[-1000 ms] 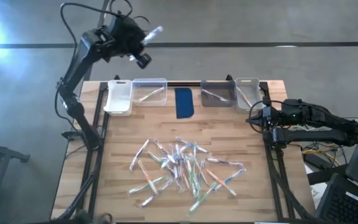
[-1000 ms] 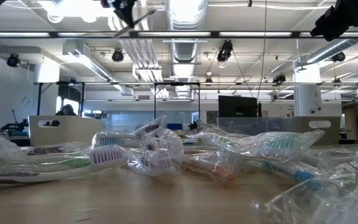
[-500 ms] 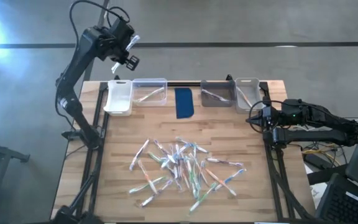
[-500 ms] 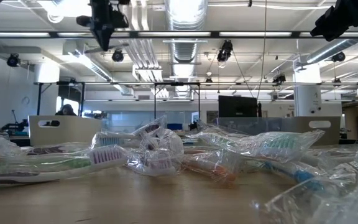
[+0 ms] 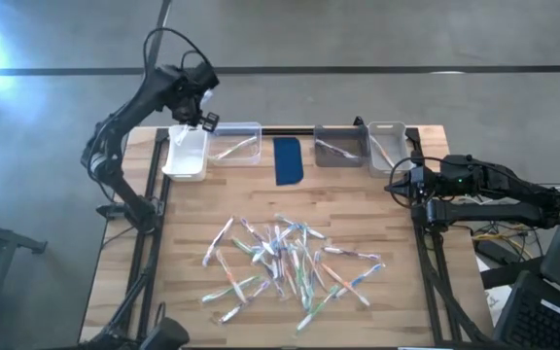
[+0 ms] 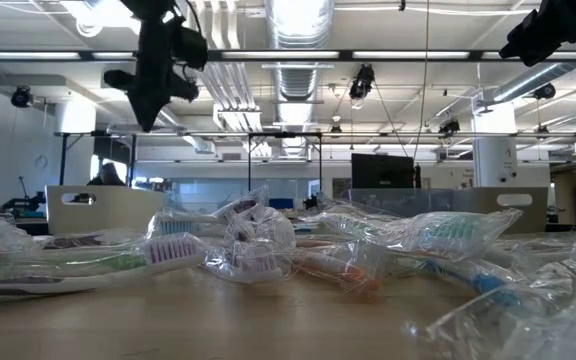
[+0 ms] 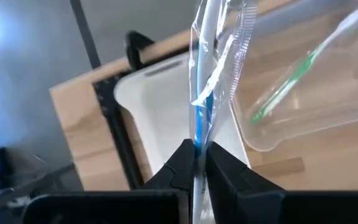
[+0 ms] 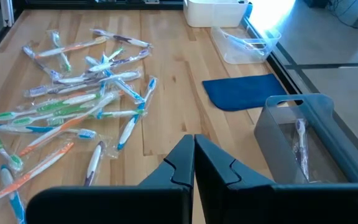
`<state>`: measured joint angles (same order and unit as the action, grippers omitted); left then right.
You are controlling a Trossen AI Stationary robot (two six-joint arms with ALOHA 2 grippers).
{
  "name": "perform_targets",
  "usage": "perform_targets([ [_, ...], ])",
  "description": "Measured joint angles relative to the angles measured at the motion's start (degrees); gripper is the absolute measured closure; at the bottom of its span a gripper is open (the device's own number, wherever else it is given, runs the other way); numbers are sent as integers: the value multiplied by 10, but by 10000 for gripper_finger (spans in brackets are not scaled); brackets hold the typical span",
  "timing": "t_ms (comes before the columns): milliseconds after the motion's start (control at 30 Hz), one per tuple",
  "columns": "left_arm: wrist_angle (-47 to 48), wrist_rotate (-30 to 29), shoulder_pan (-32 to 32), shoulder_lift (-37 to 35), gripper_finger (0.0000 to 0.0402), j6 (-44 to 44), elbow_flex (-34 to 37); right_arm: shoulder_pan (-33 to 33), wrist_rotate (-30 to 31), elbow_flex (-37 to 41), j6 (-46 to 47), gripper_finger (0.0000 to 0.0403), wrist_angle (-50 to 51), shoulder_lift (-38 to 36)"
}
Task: Pick & Place Toothbrushes
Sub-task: Put the blue toothbrush into the white bin
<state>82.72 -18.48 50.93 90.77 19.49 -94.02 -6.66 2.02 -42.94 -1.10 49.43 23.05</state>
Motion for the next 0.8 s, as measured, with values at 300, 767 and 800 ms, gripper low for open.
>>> perform_targets([
  [300, -68, 6, 13, -30, 376, -8, 136, 0, 0, 0, 0, 394, 0, 0],
  [767, -147, 6, 34, -60, 376, -17, 259, 0, 0, 0, 0, 394, 0, 0],
  [800, -155, 6, 34, -59, 376, -19, 264, 0, 0, 0, 0, 394, 0, 0],
])
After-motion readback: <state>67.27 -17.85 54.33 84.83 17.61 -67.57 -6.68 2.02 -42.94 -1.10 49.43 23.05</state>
